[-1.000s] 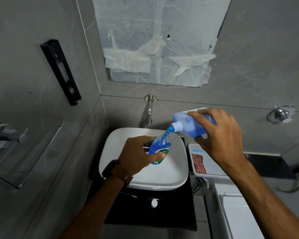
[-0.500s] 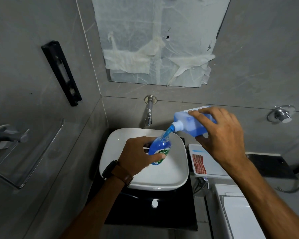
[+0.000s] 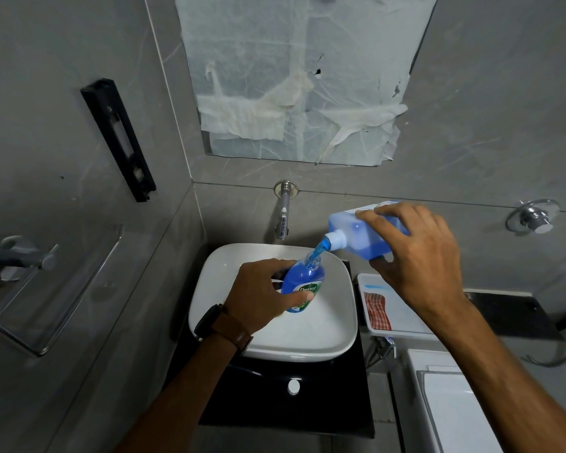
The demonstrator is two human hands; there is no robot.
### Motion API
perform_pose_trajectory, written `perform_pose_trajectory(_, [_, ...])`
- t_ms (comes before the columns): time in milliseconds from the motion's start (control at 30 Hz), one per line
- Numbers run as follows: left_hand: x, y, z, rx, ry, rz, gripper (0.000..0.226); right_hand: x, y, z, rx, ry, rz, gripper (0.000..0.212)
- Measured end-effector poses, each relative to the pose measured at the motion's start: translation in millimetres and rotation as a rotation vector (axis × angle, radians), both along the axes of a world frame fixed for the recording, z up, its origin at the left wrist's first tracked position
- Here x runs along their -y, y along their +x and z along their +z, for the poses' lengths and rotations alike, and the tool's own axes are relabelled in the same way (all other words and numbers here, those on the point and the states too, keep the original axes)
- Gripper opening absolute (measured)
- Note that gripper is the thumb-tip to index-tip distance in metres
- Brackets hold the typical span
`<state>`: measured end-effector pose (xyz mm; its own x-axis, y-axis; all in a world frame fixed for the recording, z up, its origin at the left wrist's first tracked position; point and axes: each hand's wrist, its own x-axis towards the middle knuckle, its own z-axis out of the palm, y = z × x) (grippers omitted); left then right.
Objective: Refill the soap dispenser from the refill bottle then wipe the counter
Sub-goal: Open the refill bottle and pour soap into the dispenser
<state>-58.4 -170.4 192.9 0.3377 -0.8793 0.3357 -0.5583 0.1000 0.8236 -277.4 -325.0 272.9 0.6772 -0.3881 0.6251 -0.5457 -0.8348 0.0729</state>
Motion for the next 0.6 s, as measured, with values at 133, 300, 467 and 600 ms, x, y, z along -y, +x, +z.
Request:
perform_pose_trajectory(133, [0.1,0.8,-1.1,0.005,0.01,0.001,0.05,-0.7,0.1,0.9,-0.01,0.006,-0.005,0.078])
perform_pose_trajectory(300, [0.0,0.2,-0.1,0.005,0.012,-0.005,0.049,-1.1,0.1,1.4,-0.009,-0.001,-0.007,0.075])
perform_pose_trajectory(467, [0.7,0.5,-1.9,-0.006,0.018,-0.001,0.049,-2.8,1.4,-0.2,-0.004,0.006,0.011,0.081])
perform_pose_trajectory(600, [0.5,0.7,-3.7,-0.016,0.02,0.007,0.049,-6.4,3.0,-2.1,-0.012,0.034,0.014,0.083])
